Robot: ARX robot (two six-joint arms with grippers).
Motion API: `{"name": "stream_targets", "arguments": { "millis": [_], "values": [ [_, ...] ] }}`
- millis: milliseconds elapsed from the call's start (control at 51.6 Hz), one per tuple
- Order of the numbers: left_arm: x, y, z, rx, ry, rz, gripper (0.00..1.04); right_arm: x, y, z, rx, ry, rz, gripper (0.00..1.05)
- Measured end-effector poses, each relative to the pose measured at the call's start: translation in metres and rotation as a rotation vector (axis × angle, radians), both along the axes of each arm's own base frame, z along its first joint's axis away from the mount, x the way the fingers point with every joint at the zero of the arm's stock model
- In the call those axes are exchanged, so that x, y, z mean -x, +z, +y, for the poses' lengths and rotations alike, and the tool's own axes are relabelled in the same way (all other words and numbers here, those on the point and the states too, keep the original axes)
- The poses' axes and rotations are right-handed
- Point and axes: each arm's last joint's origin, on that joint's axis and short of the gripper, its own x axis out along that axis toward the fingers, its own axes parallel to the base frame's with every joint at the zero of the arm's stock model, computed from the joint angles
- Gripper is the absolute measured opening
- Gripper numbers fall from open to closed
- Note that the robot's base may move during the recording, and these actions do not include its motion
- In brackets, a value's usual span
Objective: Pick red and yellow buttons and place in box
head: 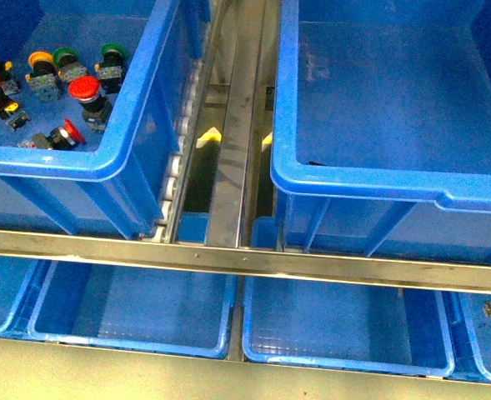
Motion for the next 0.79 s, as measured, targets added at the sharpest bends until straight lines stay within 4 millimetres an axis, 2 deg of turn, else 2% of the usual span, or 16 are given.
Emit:
{"name": "stream_targets", "arguments": {
  "millis": [794],
  "values": [
    [0.0000,0.0000,0.0000,0.000,0.000,0.000,0.97,0.0000,0.0000,0.0000,0.000,0.000,0.000,0.98]
  ]
}}
